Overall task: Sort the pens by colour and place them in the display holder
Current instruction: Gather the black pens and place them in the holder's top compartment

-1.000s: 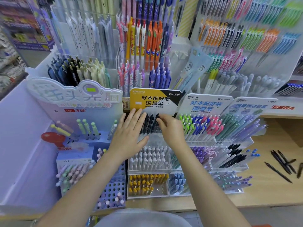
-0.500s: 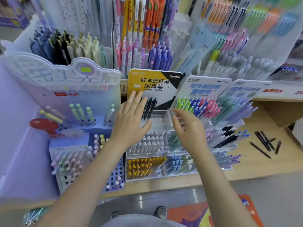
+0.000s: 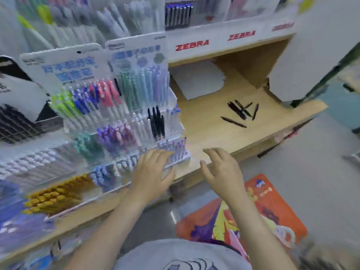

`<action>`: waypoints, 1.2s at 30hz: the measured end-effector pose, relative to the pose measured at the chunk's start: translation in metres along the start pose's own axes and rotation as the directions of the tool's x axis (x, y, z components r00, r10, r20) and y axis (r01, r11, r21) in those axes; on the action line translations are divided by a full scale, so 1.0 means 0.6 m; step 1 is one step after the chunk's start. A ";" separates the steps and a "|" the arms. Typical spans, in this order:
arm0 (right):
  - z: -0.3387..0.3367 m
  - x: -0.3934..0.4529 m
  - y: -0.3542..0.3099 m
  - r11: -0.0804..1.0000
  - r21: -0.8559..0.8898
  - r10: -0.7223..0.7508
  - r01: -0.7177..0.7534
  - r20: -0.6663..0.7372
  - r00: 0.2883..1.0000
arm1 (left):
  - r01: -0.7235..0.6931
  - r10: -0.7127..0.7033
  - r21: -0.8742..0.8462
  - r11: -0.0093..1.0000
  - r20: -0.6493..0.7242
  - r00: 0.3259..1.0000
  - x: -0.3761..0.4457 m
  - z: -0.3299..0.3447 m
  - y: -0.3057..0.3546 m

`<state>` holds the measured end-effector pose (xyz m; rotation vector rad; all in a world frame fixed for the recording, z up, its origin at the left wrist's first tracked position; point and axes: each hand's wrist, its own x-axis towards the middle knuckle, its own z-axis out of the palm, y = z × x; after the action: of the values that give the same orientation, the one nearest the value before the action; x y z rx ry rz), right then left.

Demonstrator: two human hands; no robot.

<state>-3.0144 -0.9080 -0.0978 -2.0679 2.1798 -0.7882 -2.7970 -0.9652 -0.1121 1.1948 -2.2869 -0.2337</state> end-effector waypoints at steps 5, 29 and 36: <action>-0.067 -0.011 0.208 0.991 0.001 0.130 -0.130 0.030 0.991 | 0.019 -0.011 -0.043 0.999 0.166 0.986 0.082 0.136 0.151; 0.053 0.389 0.753 0.926 -0.043 0.340 -0.376 0.532 0.775 | 0.568 -0.462 -0.006 0.823 0.574 0.676 0.504 0.622 0.218; 0.117 0.447 0.790 0.918 0.107 0.249 -0.383 0.596 0.763 | 0.731 -0.588 -0.097 0.676 0.526 0.614 0.592 0.673 0.216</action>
<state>-3.4581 -1.1915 -0.2548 -1.4955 1.9056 -0.2927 -3.2689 -1.2110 -0.2633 1.9385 -1.9066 -1.2316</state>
